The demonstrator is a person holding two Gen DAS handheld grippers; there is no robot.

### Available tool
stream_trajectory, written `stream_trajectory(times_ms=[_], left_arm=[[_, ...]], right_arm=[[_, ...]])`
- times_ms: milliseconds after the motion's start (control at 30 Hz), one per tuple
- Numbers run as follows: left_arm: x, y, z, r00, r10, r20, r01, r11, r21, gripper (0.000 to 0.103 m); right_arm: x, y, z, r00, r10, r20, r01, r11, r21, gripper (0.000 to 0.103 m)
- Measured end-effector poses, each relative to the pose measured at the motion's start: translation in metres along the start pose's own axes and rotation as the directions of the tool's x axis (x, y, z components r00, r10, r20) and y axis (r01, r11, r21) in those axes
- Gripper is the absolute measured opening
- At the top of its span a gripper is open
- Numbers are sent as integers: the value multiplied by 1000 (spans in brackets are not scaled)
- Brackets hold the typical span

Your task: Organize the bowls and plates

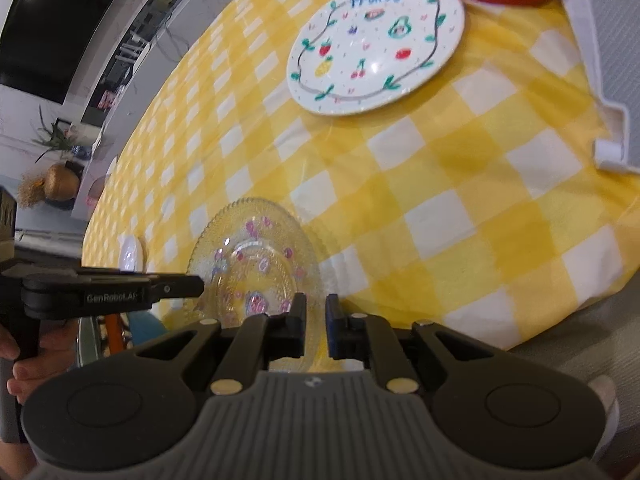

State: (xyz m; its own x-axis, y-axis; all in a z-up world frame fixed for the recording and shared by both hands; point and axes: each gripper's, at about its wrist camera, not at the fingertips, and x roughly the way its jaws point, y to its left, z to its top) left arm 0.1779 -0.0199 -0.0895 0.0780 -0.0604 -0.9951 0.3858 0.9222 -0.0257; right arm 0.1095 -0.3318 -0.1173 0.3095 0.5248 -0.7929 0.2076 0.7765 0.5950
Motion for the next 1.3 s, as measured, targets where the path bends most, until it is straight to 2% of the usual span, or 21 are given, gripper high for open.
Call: stream_trajectory(times_ms=[133,167,233,300,333,400,467,533,633,700,800,900,1000,1067,1133,1300], left_arm=[[-10,1,0,999,3,47,-3,1000,5,19],[-12,1,1,999,4,54,-4,1000,6,23],[-17,1,3,997,-1,78,1,1000,-1,31],[-22,4,6,994,-9,111,11,1000,-21,45],[-25,4,6,991,-14,135,19,999,-35,49],[-31,6,9,984,-18,177,28,998,-56,63],[-34,6,11,981,-9,192,24,997,-71,71],[-37,6,14,983,-11,182,26,996,-83,72],[-43,3,14,977,-24,214,43,995,-88,74],[-48,0,16,967,-33,253,56,995,-82,75],[-53,-6,24,949,-96,301,126,989,-81,75],[-57,-12,35,924,-161,346,198,977,-74,75],[-57,-21,45,902,-166,400,197,980,-38,74],[-54,-27,52,896,-134,423,161,987,-29,72],[-48,-27,59,891,-89,445,140,987,-83,70],[-27,-20,74,888,-161,431,236,964,-126,70]], right_arm=[[-10,-5,4,999,16,50,-19,999,47,16],[-14,-6,5,998,17,68,-20,999,51,19],[-20,-8,7,995,23,95,-28,998,57,30],[-26,-10,10,993,36,114,-44,996,71,42],[-29,-12,12,991,39,124,-49,996,77,46],[-33,-12,13,990,33,140,-45,996,82,53],[-37,-14,16,987,30,157,-44,995,86,61],[-40,-18,18,984,64,164,-83,990,111,71],[-47,-25,23,976,131,175,-158,975,155,76],[-53,-27,28,970,144,196,-174,973,150,81],[-64,-27,41,960,157,229,-188,975,119,81],[-77,-31,55,950,132,282,-167,980,106,80],[-78,-37,70,946,81,313,-116,989,92,73],[-74,-43,76,950,46,310,-80,992,98,68],[-67,-49,80,954,22,301,-58,992,110,61],[-62,-50,92,948,-50,316,25,996,84,53]])
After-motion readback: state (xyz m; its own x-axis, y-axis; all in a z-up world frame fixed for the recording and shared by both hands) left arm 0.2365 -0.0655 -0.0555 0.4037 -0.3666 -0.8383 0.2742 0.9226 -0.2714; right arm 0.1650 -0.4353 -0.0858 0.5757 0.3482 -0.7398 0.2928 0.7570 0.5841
